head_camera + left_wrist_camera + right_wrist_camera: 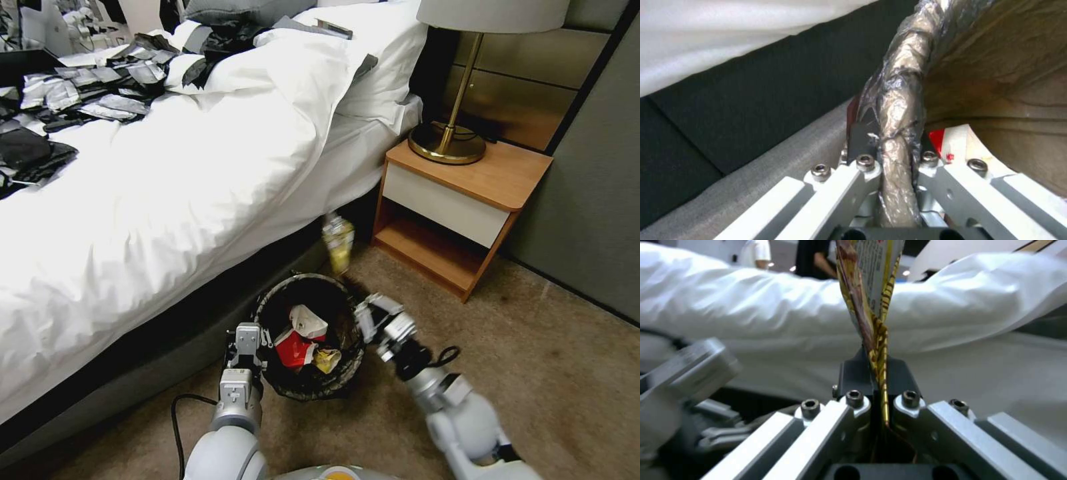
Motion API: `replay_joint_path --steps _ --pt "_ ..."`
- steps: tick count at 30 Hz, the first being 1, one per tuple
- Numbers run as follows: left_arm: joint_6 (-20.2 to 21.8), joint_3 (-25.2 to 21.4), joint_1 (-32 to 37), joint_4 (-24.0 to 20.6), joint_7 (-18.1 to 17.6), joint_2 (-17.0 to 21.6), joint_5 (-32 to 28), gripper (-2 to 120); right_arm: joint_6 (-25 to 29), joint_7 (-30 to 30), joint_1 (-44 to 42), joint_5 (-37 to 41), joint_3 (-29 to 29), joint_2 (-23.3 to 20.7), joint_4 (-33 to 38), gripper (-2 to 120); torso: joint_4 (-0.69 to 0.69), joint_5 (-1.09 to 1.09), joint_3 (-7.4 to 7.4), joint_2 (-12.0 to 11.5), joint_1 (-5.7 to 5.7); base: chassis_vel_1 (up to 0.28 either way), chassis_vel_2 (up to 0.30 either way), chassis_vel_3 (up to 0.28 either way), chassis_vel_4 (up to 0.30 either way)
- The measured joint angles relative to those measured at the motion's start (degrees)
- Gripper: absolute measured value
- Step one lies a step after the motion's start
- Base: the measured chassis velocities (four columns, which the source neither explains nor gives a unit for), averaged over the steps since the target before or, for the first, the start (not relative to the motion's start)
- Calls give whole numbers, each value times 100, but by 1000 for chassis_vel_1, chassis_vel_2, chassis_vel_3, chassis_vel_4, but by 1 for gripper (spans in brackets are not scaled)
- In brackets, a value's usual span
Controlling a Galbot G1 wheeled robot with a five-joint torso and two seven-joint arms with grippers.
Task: Pick up the trash bin, then pick up the garbage from the floor and place it into the trash bin.
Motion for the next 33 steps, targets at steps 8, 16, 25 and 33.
replay_joint_path --steps 8,16,25,33 --pt "-4 22 27 5 2 -21 29 0 -175 263 264 -213 -428 62 -660 0 0 0 0 0 0 0 0 0 0" --pt "-8 40 33 1 6 -38 42 0 -298 485 408 -297 -425 129 -1279 5 0 0 0 0 0 0 0 0 0" --pt "-10 43 15 -1 9 -35 42 0 -255 558 310 -407 -384 130 -1360 34 0 0 0 0 0 0 0 0 0" --pt "-10 34 -3 -12 14 -32 30 0 -183 561 224 -454 -342 118 -1305 70 0 0 0 0 0 0 0 0 0"
